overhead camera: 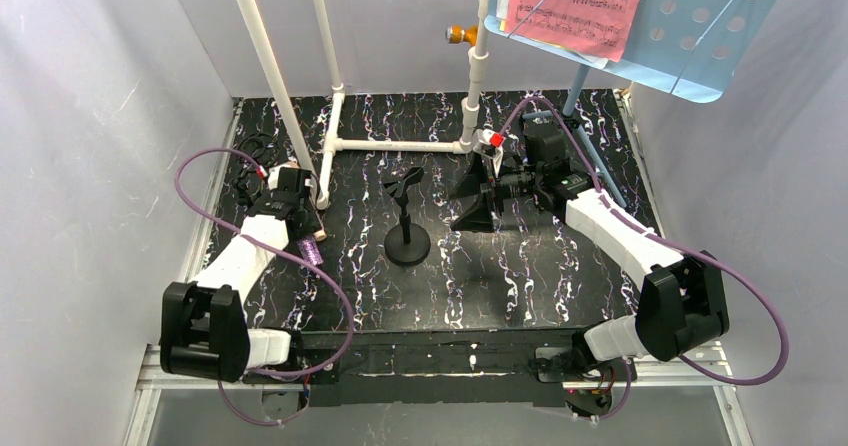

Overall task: Pack up the instrument practice props
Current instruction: Place the microphone at the center of the board.

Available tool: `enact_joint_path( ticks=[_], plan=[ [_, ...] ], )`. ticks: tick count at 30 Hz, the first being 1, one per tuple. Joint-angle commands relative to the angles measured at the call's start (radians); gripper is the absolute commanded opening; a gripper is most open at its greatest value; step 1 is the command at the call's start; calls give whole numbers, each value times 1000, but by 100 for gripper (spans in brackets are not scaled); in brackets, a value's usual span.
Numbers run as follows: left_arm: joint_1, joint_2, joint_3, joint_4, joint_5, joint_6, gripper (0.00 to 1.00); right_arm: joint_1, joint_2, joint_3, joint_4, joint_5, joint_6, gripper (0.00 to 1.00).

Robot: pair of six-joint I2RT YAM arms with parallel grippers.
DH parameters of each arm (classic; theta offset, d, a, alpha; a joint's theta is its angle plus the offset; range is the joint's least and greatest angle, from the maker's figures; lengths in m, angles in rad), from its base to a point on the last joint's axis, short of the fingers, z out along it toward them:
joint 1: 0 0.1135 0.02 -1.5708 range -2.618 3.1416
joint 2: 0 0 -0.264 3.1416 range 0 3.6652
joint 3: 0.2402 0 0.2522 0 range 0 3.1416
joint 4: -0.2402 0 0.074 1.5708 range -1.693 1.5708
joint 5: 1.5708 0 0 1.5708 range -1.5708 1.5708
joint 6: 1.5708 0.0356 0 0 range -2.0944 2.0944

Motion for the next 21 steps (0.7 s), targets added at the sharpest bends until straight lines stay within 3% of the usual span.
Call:
enact_joint_path(
  ticks=[1, 9, 21],
  plan=[
    [28, 46, 59, 48, -16, 35, 0, -5, -27, 28, 29, -16, 4, 98],
    [53, 175, 117, 39, -45, 12, 6, -10, -29, 28, 28, -19, 4, 98],
    [64, 230, 149, 30, -34, -1, 39, -14, -27, 28, 26, -23, 3, 98]
  ],
)
